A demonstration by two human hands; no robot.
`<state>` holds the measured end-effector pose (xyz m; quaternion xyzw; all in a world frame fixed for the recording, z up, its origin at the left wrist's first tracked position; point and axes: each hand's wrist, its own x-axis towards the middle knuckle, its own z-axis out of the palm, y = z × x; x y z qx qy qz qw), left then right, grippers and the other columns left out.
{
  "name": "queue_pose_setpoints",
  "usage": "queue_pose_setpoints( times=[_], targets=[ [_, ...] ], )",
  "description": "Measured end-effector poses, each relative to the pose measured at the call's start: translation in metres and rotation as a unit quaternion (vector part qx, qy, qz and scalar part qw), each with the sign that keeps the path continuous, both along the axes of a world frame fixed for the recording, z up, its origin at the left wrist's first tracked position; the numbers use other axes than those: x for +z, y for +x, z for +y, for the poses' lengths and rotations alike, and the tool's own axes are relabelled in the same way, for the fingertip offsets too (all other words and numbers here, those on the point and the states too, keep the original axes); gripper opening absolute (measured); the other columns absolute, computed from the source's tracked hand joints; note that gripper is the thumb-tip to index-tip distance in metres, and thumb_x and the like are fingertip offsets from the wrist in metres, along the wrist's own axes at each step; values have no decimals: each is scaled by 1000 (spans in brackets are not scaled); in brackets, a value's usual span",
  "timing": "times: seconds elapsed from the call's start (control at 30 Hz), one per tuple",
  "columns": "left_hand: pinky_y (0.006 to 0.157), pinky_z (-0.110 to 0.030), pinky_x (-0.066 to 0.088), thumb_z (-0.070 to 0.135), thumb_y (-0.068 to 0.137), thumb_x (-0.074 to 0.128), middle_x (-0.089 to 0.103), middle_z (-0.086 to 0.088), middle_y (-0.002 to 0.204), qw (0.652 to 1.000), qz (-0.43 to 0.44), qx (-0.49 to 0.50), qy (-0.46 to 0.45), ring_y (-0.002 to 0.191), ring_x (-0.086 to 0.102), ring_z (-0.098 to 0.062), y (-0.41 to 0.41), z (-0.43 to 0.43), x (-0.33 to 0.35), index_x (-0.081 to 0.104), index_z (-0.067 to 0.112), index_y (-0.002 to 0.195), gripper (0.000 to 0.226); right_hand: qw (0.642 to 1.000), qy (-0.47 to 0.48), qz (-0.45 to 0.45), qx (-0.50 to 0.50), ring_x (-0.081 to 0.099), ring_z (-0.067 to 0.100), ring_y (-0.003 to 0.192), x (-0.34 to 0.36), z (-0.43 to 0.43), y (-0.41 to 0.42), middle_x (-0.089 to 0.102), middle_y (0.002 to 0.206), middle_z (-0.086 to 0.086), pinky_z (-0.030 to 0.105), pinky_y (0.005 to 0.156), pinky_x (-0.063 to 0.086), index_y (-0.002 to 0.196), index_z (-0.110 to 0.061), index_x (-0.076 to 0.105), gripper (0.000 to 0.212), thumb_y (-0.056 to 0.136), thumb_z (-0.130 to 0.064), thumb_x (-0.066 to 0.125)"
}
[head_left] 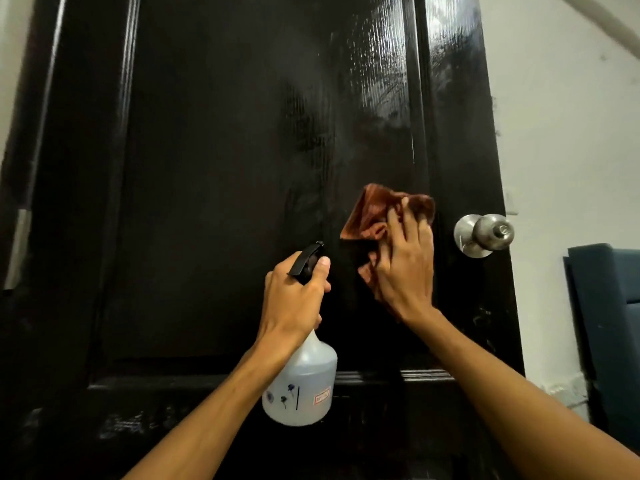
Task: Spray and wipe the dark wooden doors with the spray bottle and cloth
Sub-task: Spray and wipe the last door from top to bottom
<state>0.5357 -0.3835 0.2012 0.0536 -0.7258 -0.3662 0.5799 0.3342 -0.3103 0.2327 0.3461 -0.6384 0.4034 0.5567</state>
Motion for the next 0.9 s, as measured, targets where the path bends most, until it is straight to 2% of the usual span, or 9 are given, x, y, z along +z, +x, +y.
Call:
queue_pose_setpoints(
  times=[0.07,0.2,0.37,0.5,0.57,0.67,0.77,0.83,0.9],
  targets=[
    [40,-27,49,29,105,60,74,-7,81,1000,3,7,-1,37,56,-17,2,-8,5,68,12,89,24,998,-43,-51,2,21,41,152,6,-18,18,22,169,11,54,125,18,157,-12,39,63,98,-34,39],
    [40,-26,48,29,105,60,75,-7,80,1000,8,17,-1,37,56,-16,11,-20,11,68,12,88,25,978,148,145,-19,21,35,155,-14,-30,22,30,166,12,51,128,13,158,-13,38,75,88,-34,53],
    [41,-24,49,31,105,59,75,-6,82,999,14,42,-4,38,57,-14,30,-40,18,67,12,88,26,998,-19,-55,-35,30,42,148,41,-38,39,34,162,17,54,126,17,145,-8,49,62,92,-35,31],
    [41,-24,49,32,104,61,75,-5,81,998,26,58,-2,39,58,-11,48,-55,22,69,18,92,20,959,225,171,-9,24,36,154,19,-87,73,38,161,14,49,129,9,148,-13,51,67,89,-43,40],
    [41,-25,50,32,104,61,75,-5,81,997,29,72,-5,39,58,-13,55,-63,23,69,16,91,22,966,193,173,-8,22,35,155,41,-91,73,34,164,12,48,129,9,156,-13,40,72,89,-40,41],
    [42,-28,51,31,104,60,75,-4,80,995,31,91,-14,39,58,-18,63,-73,24,67,13,88,26,998,60,14,-18,17,41,154,69,-87,76,23,168,16,50,128,10,159,-8,31,73,91,-26,50],
    [42,-29,52,32,104,60,75,-4,80,995,36,96,-17,40,59,-19,66,-76,24,68,15,90,23,982,140,129,-9,18,42,154,38,-90,78,27,165,21,52,128,11,152,-3,41,83,81,-31,73],
    [43,-30,52,31,104,61,75,-4,79,995,38,95,-21,40,59,-20,62,-72,21,69,15,88,24,948,226,220,-34,23,36,155,0,-83,68,39,160,18,50,128,10,151,-5,46,77,85,-37,68],
    [45,-33,52,32,104,61,75,-5,79,996,31,82,-23,41,58,-22,56,-65,15,69,15,87,25,960,183,198,-72,27,35,153,-16,-58,42,45,157,15,50,127,14,150,-7,48,76,85,-42,65]
  ],
)
